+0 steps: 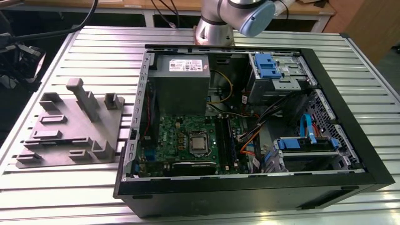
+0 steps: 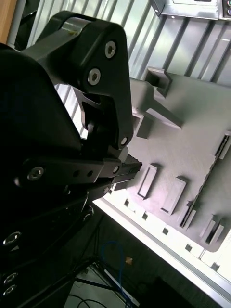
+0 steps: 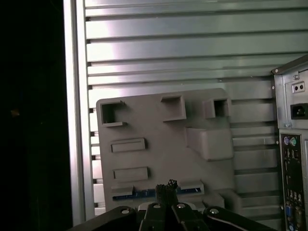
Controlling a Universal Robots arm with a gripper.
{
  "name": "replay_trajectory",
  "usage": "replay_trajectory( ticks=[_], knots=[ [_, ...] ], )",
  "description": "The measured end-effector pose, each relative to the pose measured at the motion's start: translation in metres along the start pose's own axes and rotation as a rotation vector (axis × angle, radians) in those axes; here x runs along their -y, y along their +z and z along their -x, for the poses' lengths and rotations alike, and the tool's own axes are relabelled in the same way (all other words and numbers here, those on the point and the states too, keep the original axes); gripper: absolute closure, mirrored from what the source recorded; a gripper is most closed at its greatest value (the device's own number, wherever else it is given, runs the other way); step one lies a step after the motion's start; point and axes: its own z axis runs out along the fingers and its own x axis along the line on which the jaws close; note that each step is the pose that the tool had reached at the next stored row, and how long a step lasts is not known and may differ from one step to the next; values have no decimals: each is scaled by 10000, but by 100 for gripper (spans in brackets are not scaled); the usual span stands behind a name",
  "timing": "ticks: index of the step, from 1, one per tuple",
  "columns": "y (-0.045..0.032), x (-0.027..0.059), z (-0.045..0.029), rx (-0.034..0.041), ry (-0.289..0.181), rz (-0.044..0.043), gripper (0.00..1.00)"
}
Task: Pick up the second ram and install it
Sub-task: 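Reach for the second ram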
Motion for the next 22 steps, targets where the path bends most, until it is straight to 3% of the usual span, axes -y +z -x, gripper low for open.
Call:
replay_trajectory(
  ticks=[13,22],
  knots=[
    [183,89,4,-64,3,-4,90],
    [258,115,28,-86,5,-6,90]
  ],
)
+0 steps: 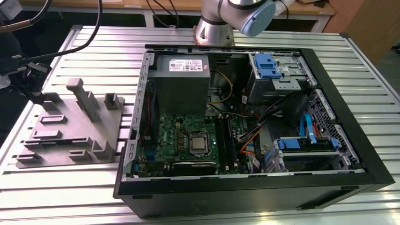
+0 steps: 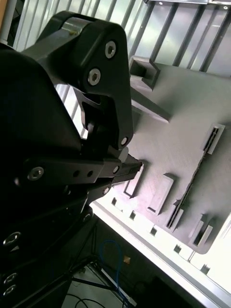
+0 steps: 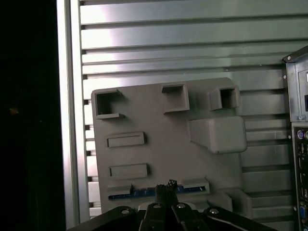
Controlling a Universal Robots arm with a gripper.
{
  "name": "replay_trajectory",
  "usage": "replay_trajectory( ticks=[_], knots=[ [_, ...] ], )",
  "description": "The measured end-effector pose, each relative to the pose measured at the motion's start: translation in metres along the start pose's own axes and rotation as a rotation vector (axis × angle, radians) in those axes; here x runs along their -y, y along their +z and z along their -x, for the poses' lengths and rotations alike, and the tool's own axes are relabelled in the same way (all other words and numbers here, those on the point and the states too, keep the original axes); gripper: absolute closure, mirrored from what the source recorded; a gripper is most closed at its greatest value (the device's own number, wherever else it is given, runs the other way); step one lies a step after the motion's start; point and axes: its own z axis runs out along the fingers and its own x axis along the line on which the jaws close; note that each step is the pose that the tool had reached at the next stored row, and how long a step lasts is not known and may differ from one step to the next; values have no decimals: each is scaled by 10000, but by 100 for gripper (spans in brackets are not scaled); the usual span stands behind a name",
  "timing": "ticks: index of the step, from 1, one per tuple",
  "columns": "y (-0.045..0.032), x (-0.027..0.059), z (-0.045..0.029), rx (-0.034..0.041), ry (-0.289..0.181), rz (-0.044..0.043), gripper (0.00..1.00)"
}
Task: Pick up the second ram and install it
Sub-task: 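Reach for the second ram, then pick up the second ram and move it above second insertion slot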
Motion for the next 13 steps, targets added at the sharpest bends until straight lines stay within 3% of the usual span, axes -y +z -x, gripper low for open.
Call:
replay_trajectory(
  ticks=[13],
  knots=[
    [44,3,0,0,-1,0,90]
  ],
)
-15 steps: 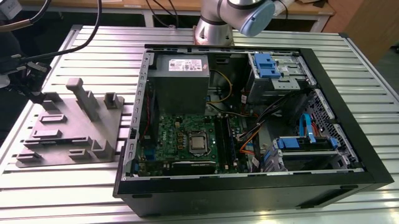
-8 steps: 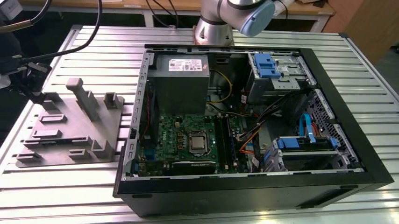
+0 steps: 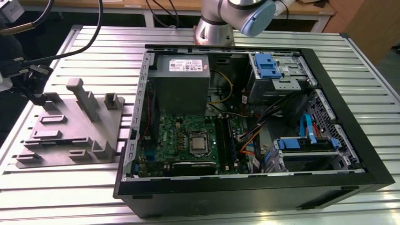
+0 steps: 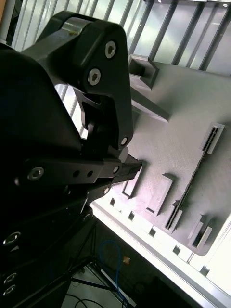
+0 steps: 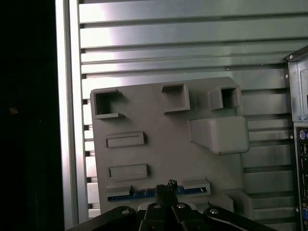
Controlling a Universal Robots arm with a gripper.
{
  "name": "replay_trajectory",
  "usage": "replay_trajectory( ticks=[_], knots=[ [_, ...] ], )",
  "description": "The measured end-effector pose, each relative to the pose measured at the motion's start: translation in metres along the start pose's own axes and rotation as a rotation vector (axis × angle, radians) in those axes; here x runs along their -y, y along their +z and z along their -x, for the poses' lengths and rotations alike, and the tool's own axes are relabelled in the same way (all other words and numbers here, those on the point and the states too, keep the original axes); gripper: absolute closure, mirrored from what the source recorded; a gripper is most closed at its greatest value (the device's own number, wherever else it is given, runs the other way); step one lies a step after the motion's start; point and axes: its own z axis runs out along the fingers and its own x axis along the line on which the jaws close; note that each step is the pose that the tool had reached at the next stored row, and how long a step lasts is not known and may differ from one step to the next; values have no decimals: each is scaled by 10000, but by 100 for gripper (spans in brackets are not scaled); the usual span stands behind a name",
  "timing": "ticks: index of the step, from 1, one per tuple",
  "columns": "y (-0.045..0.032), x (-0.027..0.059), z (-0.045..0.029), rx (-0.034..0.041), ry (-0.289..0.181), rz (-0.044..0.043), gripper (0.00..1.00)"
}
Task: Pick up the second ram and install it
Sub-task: 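Pick up the second ram and move it above second insertion slot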
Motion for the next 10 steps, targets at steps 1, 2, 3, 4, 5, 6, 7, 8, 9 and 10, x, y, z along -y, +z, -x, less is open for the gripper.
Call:
replay_trajectory(
  ticks=[1,2,3,4,5,6,7,8,9,10],
  knots=[
    [1,0,0,0,0,0,90],
    [1,0,0,0,0,0,90],
    [1,0,0,0,0,0,90],
    [2,0,0,0,0,5,90],
    [2,-1,0,1,1,11,90],
    [2,0,0,0,1,17,90],
    [1,0,0,-1,0,22,90],
    [1,0,0,-2,1,28,90],
    [2,0,0,-2,1,34,90],
    [2,0,0,-2,1,39,90]
  ],
)
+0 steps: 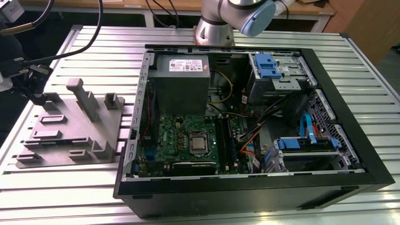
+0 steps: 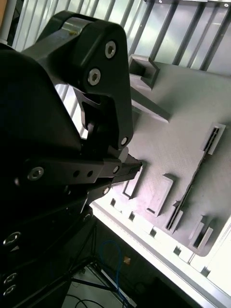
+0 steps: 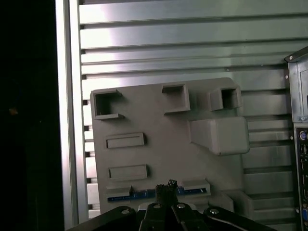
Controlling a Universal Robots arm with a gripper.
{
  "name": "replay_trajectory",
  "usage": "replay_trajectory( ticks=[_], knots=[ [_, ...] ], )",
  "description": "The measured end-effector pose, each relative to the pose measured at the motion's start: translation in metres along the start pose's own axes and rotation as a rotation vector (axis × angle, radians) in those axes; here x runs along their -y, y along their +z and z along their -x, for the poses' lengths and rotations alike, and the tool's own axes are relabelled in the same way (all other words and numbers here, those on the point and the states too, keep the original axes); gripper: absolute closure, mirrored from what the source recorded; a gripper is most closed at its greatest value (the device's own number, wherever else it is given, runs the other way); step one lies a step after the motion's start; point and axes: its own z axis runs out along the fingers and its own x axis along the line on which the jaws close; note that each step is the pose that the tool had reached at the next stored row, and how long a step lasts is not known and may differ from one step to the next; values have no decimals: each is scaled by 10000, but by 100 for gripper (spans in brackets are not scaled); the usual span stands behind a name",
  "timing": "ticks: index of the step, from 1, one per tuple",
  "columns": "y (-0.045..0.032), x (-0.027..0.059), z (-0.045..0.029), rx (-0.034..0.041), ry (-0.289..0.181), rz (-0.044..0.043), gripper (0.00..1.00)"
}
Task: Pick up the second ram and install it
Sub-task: 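Pick up the second ram and move it above second insertion slot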
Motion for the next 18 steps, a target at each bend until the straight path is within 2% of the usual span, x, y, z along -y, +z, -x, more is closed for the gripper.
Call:
replay_trajectory(
  ticks=[2,4,18],
  knots=[
    [0,0,0,-2,-31,0,90],
    [3,0,0,-12,-253,2,90],
    [34,2,0,-127,-2798,15,90]
  ],
)
